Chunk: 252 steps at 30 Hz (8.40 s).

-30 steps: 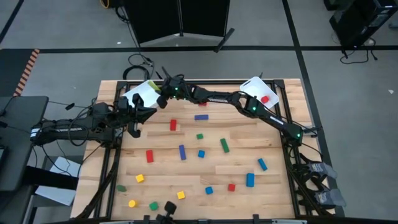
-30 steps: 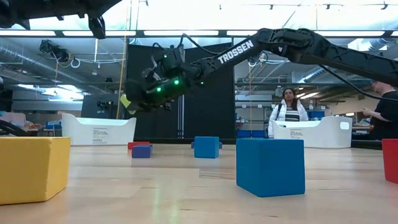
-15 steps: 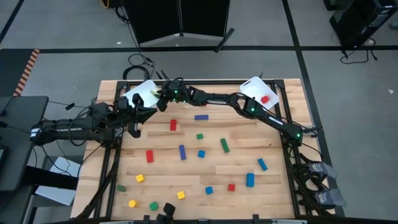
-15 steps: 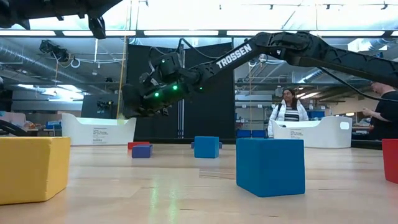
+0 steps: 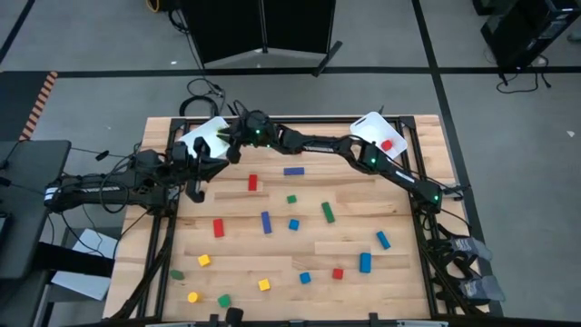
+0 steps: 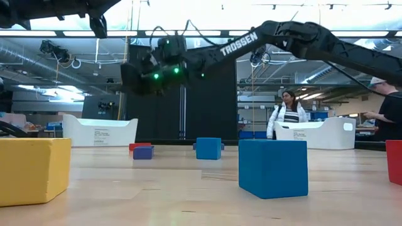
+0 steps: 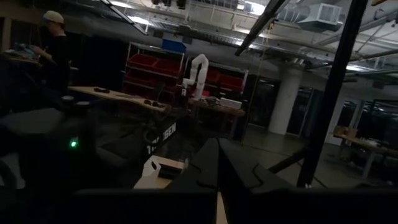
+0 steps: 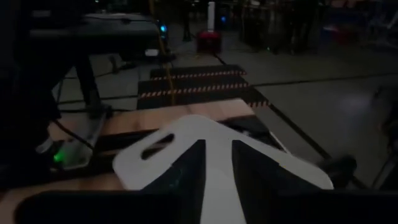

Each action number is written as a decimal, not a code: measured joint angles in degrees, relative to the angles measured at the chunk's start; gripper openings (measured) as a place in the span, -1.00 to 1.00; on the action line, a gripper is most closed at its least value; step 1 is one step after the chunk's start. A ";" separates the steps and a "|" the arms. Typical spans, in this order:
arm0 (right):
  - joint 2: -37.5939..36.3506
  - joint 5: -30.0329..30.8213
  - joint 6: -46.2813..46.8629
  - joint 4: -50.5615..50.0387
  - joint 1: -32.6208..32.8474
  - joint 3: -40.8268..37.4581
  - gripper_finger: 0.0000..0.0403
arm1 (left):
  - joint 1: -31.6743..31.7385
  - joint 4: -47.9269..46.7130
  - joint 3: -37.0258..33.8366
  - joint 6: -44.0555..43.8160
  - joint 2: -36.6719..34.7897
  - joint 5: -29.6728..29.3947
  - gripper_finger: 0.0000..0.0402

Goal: Sort blocks by size
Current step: Put the large violet block into the left white bin

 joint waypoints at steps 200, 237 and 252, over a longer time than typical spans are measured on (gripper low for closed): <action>-107.25 39.04 -5.89 17.80 33.79 -116.96 -0.91 | -9.81 -3.52 3.24 7.58 15.61 -29.85 -0.98; -107.25 39.74 -5.28 19.38 32.98 -116.96 -0.51 | -9.79 -6.34 3.10 7.76 17.79 -27.96 -0.16; -107.25 39.76 -6.61 19.45 32.96 -116.96 -0.80 | -9.77 -5.77 3.10 8.70 17.79 -27.93 -0.06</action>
